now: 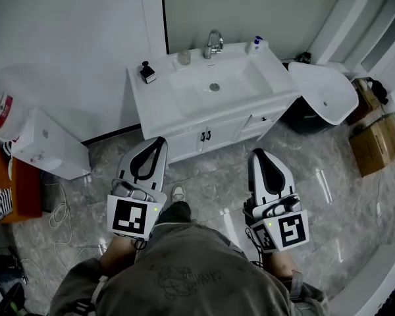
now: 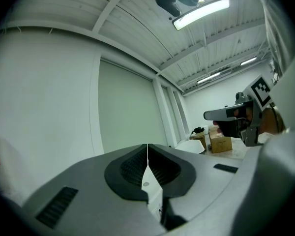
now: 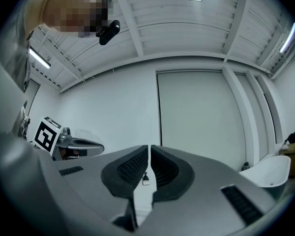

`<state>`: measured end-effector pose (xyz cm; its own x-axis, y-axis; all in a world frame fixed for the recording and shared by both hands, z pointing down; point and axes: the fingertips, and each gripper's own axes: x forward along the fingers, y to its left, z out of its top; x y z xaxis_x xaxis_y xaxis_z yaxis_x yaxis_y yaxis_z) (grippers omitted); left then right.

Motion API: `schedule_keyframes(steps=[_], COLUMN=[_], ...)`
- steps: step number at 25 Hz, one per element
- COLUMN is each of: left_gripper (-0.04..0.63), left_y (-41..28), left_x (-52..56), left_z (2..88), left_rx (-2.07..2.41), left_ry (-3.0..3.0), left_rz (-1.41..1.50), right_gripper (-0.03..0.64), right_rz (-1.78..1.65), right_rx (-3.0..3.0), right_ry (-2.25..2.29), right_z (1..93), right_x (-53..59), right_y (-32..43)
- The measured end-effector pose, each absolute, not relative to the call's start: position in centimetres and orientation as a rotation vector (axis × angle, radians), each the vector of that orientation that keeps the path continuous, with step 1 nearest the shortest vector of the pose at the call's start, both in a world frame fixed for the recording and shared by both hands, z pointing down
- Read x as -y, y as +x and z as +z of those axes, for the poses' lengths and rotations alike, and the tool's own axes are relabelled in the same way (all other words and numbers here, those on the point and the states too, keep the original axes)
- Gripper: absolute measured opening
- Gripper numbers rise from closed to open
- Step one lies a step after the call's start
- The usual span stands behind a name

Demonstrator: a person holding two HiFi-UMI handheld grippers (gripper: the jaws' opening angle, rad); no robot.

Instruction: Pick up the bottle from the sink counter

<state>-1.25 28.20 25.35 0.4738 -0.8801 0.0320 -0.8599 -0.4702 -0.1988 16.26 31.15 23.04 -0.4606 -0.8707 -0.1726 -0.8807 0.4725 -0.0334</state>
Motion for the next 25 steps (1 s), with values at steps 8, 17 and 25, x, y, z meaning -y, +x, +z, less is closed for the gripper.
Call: schedule_keyframes(steps=[8, 17, 25], left_gripper=[0.019, 0.02, 0.019], left_y=[-0.6, -0.5, -1.2], left_x=[-25.5, -20.0, -13.2], left_z=[26.8, 27.8, 28.3], left_rx=[-1.502, -1.506, -1.501], left_ry=[-2.57, -2.578, -2.579], left_rz=[-0.163, -0.18, -0.208], right_gripper=[0.037, 0.037, 0.037], right_rz=[0.147, 0.127, 0.085], right_rx=[-2.631, -2.626, -2.646], right_ry=[-1.592, -1.608, -1.624], right_z=[25.7, 26.3, 27.1], right_x=[-29.4, -24.2, -17.2], right_y=[16.7, 16.9, 16.3])
